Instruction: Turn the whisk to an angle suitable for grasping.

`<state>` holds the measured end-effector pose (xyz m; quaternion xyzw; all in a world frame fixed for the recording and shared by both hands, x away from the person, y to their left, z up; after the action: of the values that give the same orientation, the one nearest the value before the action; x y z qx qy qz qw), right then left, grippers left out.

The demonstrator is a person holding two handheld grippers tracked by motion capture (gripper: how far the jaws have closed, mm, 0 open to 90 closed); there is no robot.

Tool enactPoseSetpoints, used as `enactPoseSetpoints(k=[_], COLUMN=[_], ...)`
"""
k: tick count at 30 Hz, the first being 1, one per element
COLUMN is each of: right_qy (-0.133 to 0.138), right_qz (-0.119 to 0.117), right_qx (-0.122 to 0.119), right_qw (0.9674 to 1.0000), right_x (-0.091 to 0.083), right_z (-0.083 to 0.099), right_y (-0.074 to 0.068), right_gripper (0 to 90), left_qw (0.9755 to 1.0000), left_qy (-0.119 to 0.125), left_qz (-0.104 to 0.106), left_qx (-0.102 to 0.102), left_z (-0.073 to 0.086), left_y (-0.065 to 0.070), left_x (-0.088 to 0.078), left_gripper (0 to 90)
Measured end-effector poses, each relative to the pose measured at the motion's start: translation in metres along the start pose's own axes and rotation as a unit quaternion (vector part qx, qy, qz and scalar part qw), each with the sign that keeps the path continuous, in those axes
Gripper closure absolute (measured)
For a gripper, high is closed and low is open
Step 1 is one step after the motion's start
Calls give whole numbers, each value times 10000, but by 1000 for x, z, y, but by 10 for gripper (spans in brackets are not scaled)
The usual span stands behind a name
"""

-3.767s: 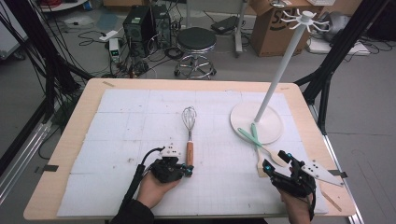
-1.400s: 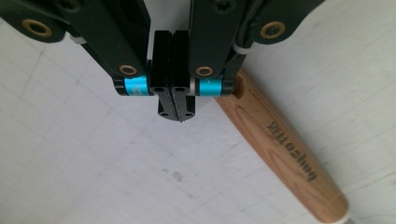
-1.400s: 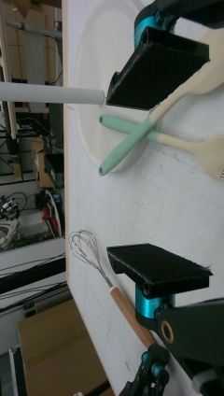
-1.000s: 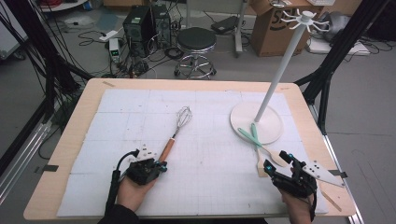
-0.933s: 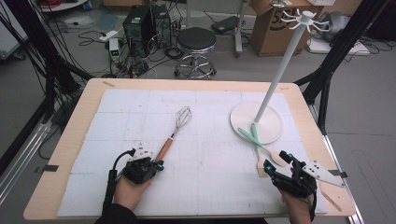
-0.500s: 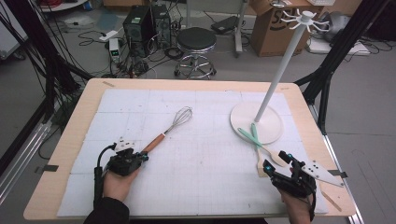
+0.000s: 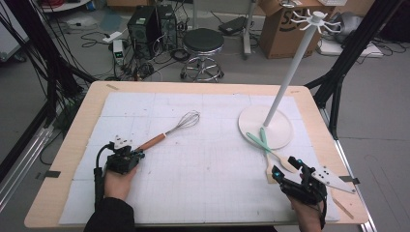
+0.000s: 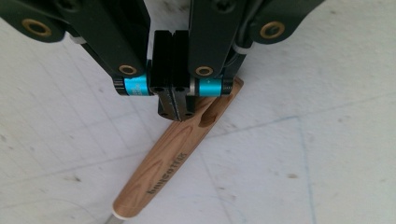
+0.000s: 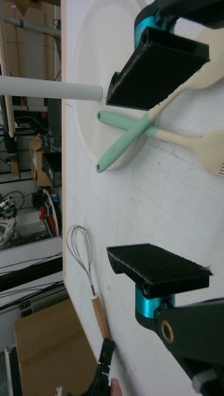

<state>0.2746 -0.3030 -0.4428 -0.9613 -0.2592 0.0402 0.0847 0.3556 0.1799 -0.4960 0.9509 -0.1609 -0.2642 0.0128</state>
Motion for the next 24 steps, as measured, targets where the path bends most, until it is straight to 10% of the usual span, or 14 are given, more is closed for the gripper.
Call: enactPoseSetpoints(k=[17,24], right_qy=[-87,-87], right_qz=[-8,14], right_qx=[14,14], right_qw=[10000,10000], right_x=[4,4], right_z=[4,4], right_y=[-1,0], right_gripper=[218,218], left_qw=[9993,9985], left_qy=[147,377], left_qz=[-297,110], left_qx=[-163,-377], left_z=[-12,-23], left_y=[-21,-3], left_x=[14,18], left_gripper=[898,898])
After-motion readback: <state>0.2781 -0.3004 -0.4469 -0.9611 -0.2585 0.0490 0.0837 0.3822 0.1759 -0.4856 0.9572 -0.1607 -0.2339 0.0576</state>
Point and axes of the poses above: each handheld gripper's, and its own axes: x roughly forward along the jaws, z roughly out of its underside, y roughly to its right, the point moved 7 cm from there along x, roughly forward along the jaws, and after that the axes turned 9 degrees about y, right-handed, at the moved point
